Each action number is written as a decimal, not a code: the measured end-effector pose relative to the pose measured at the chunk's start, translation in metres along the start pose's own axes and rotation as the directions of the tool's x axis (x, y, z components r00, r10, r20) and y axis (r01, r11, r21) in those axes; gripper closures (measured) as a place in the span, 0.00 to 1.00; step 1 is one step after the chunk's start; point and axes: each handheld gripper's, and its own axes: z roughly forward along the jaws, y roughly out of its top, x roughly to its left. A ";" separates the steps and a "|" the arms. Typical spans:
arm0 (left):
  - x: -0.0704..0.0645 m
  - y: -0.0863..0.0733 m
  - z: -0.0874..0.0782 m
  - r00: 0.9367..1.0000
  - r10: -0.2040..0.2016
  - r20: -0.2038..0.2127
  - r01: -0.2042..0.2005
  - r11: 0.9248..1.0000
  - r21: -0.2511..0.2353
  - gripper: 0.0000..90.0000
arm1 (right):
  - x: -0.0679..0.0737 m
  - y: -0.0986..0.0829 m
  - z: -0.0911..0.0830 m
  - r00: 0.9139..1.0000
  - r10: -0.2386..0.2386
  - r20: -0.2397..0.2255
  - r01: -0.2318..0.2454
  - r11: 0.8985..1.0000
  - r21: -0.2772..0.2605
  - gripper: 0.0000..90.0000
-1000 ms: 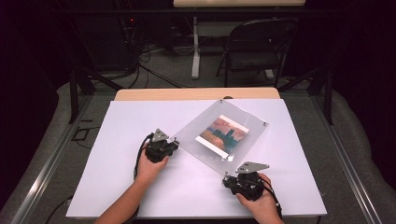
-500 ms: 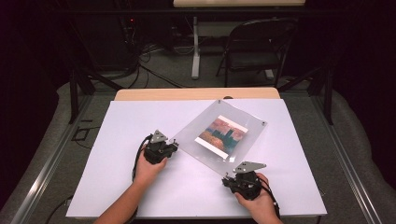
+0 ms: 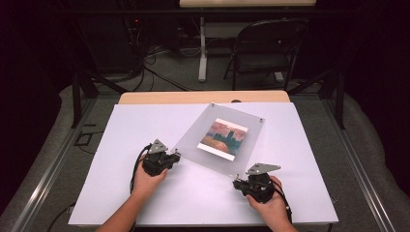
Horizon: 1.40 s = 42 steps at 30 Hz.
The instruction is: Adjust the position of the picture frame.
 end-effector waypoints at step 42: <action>-0.013 0.002 -0.011 0.993 -0.108 0.049 0.109 0.994 -0.018 0.95 | -0.052 0.038 0.006 0.991 0.109 0.080 -0.105 0.993 -0.056 0.95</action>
